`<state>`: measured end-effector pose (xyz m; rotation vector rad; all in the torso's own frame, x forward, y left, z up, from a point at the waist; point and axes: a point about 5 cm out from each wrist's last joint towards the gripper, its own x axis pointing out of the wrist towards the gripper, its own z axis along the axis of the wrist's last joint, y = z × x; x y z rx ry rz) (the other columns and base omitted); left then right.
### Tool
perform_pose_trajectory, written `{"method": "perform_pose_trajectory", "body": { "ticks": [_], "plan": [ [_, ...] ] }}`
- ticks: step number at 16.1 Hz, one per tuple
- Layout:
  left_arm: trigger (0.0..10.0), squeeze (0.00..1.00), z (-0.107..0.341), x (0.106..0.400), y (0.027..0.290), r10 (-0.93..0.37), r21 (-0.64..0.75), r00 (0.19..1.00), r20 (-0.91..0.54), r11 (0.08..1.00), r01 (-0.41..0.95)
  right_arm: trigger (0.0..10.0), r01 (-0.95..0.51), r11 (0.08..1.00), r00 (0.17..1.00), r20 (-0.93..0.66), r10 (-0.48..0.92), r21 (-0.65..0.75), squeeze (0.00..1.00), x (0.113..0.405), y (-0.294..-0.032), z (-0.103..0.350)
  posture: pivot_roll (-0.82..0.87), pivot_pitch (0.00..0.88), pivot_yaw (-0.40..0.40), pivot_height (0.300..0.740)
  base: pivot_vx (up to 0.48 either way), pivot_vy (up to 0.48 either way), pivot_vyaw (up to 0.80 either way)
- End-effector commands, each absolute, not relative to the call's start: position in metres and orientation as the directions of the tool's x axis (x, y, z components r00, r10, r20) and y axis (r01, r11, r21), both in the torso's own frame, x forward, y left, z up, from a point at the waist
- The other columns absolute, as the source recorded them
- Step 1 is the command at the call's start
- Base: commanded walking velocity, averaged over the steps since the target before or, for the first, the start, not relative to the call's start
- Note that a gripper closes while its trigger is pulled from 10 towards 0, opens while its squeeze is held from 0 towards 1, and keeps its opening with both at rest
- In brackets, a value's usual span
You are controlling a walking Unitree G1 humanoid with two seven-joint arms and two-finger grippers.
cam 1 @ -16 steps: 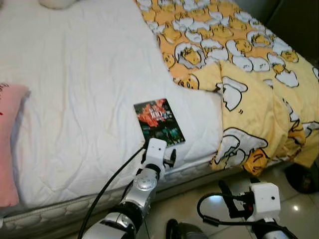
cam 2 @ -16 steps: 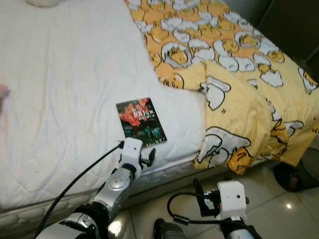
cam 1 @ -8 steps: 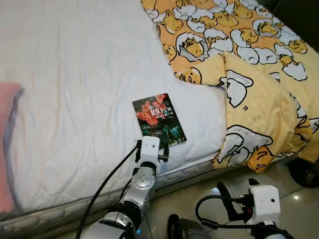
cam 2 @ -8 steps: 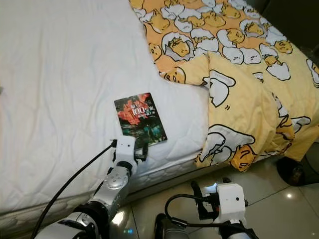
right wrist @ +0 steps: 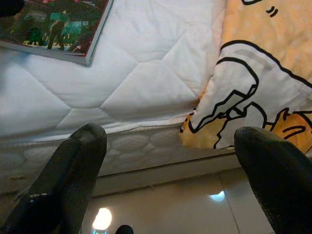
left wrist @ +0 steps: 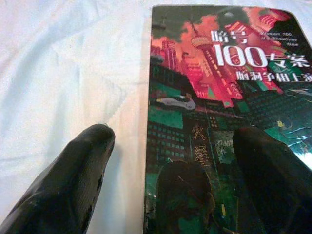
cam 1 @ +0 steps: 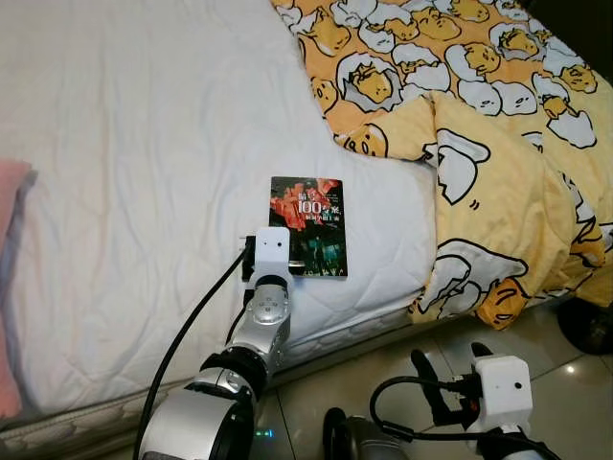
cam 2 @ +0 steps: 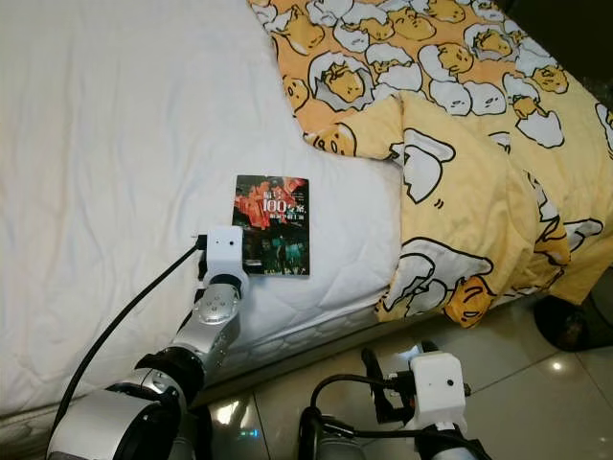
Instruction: Clean up the room
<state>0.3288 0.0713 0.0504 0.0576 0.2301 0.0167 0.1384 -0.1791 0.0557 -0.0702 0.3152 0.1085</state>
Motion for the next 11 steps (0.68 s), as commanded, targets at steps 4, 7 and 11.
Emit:
{"method": "perform_pose_trajectory", "body": {
  "ticks": [4, 7, 11],
  "plan": [
    [10.0, 0.00, 0.029, 0.318, 0.067, -0.031, 0.082, 0.925, -0.380, 0.994, 0.067, 10.0, -0.114, 0.992, 0.928, -0.362, 0.085, -0.059, 0.00, 0.132, -0.181, 0.048, -0.15, 0.197, -0.078, 0.740, 0.000, 0.000, 0.00],
    [10.0, 0.00, 0.020, 0.312, 0.059, -0.099, -0.009, 0.871, -0.482, 0.994, 0.108, 10.0, -0.128, 0.990, 0.919, -0.382, 0.095, -0.061, 0.00, 0.128, -0.182, 0.045, -0.16, 0.203, -0.078, 0.740, 0.000, 0.000, 0.00],
    [10.0, 0.00, 0.011, 0.308, 0.067, -0.042, -0.145, 0.814, -0.579, 0.988, -0.052, 10.0, -0.133, 0.989, 0.916, -0.388, 0.099, -0.062, 0.00, 0.128, -0.181, 0.045, -0.18, 0.203, -0.079, 0.740, 0.000, 0.000, 0.00]
  ]
}}
